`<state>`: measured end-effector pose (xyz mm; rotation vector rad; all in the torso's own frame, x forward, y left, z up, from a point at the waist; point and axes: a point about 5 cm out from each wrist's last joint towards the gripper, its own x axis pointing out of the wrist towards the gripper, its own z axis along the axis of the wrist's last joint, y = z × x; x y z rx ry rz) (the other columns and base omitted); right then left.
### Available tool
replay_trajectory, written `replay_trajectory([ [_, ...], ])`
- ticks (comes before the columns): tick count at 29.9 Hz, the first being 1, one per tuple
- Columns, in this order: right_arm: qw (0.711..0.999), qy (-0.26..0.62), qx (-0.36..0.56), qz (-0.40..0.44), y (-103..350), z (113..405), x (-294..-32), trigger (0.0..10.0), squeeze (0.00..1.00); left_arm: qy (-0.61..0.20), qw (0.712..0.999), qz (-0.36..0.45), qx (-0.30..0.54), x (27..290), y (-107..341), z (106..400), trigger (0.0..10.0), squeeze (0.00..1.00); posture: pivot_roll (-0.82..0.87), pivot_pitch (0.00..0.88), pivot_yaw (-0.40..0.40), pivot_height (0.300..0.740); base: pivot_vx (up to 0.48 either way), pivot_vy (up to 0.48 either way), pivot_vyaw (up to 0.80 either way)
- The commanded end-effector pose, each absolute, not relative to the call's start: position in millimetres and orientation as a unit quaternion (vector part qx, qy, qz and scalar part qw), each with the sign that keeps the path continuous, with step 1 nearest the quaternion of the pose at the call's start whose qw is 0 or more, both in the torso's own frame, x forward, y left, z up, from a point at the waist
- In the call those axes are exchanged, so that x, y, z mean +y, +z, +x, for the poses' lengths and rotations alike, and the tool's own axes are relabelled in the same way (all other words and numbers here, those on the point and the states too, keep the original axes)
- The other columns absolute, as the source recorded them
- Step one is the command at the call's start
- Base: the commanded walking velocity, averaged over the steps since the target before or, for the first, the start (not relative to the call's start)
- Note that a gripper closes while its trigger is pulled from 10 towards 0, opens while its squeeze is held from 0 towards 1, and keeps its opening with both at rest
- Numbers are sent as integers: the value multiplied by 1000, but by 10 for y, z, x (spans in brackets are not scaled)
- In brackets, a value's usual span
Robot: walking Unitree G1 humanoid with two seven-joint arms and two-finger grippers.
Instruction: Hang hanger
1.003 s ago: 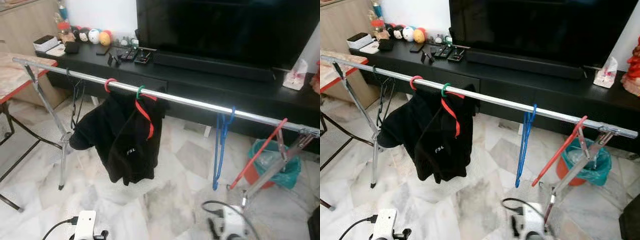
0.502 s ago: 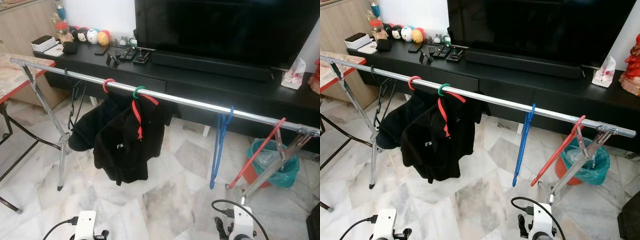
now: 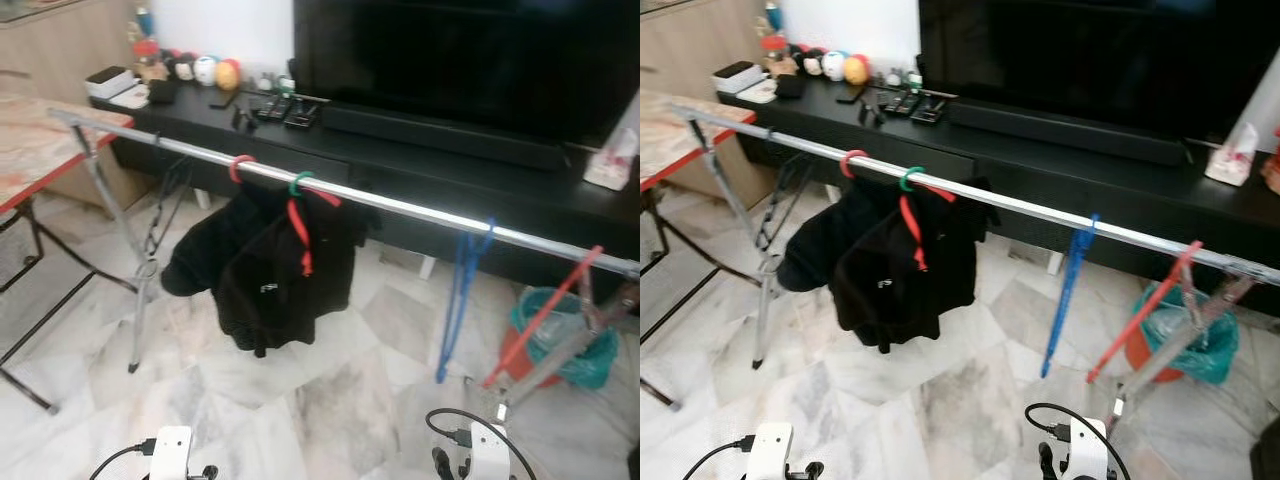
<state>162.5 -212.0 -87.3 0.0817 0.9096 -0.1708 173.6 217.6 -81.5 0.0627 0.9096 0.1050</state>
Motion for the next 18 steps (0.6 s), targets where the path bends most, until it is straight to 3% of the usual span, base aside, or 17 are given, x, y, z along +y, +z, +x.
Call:
replay_trajectory([
  [1,891,-85,443,47,-888,1600,-2106,10000,0,60,893,26,446,2211,-833,1684,10000,0,-61,1,-12,740,0,330,0],
  [18,891,-86,443,58,-887,1618,-2084,10000,0,60,892,26,447,2213,-836,1679,10000,0,-59,7,-8,740,0,329,-26],
])
